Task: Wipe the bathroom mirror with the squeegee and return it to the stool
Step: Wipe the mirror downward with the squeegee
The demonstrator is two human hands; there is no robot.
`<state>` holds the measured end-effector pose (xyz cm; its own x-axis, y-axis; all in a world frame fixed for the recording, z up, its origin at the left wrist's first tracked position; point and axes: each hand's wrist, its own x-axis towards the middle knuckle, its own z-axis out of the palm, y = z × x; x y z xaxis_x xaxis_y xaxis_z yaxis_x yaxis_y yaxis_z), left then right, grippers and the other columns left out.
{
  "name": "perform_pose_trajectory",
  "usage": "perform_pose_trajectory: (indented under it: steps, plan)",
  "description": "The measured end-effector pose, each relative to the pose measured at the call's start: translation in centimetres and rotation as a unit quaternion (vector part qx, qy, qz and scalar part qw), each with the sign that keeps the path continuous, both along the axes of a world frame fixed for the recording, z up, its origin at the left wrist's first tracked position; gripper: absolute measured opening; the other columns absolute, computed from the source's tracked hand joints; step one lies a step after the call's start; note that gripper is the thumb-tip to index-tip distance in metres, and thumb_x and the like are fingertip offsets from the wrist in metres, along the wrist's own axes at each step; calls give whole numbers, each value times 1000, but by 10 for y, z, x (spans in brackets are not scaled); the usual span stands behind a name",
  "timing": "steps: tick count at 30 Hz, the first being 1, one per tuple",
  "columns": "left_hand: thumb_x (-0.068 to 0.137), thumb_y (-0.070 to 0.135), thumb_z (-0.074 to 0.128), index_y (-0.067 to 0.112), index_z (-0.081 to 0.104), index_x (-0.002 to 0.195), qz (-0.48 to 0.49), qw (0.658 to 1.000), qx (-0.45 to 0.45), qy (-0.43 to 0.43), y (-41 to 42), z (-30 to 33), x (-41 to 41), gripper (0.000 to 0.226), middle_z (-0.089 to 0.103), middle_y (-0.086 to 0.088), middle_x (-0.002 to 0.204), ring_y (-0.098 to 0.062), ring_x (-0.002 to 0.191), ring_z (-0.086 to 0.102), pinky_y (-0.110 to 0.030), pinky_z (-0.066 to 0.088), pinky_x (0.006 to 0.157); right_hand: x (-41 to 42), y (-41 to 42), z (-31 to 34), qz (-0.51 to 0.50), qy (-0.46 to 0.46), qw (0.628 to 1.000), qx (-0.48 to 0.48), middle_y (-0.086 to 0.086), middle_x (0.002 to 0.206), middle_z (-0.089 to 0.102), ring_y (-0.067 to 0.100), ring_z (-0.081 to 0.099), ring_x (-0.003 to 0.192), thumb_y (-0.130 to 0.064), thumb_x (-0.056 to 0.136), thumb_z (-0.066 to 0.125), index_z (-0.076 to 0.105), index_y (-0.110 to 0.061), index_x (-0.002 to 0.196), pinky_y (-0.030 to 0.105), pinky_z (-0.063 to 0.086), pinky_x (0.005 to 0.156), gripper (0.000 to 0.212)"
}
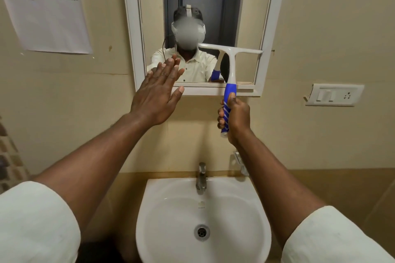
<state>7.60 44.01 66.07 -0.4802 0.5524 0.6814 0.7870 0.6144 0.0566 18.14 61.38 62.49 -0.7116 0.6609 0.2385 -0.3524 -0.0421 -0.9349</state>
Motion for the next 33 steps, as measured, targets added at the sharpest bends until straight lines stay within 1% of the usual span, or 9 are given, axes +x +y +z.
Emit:
perform_pose_trajectory:
  steps: [6,10,13,20,25,29,33]
  plan:
    - [98,43,26,25,4,149,-12,1000,-1,-14,-1,-16,3,59,-4,7,159,-7,145,-4,-34,0,116,4,1,-33,5,-21,1000,-7,3,57,50,10,41,37,-37,98,41,54,-9,89,21,37,38,32]
    - [97,44,23,22,2,149,-3,1000,-21,-23,-3,-28,3,60,-6,5,159,-9,145,-4,-37,3,118,9,-2,-53,8,-33,999,-23,3,54,49,11,39,35,-36,98,41,53,-10,84,20,35,37,32]
    - [96,46,21,21,1,149,4,999,-28,-26,-4,-34,4,61,-6,4,159,-10,145,-3,-36,3,118,12,-5,-61,12,-42,999,-26,3,54,48,12,39,35,-36,98,40,53,-11,82,21,34,38,33]
    - [97,46,22,20,4,149,12,999,-32,-36,-6,-42,6,61,-6,5,159,-10,145,-2,-35,0,117,20,-6,-65,-2,-66,998,-16,3,55,49,12,40,37,-36,99,39,54,-11,83,22,36,39,34]
    - [97,46,21,19,5,149,15,999,-27,-36,-8,-40,8,61,-6,4,159,-11,145,-1,-36,1,118,22,-8,-60,-31,-84,996,-13,4,54,48,13,39,37,-37,98,40,54,-11,78,22,35,38,36]
    - [97,46,21,21,2,149,13,999,-20,-31,-9,-34,9,61,-7,4,159,-11,145,-1,-36,2,119,25,-9,-59,-50,-101,994,3,3,54,50,12,40,37,-37,98,40,55,-11,79,23,36,39,36]
    - [96,45,22,21,3,149,6,1000,-5,-22,-12,-27,9,61,-5,4,159,-10,145,0,-36,4,119,28,-10,-56,-67,-115,991,19,4,55,50,13,40,39,-37,98,39,56,-11,78,24,35,40,37]
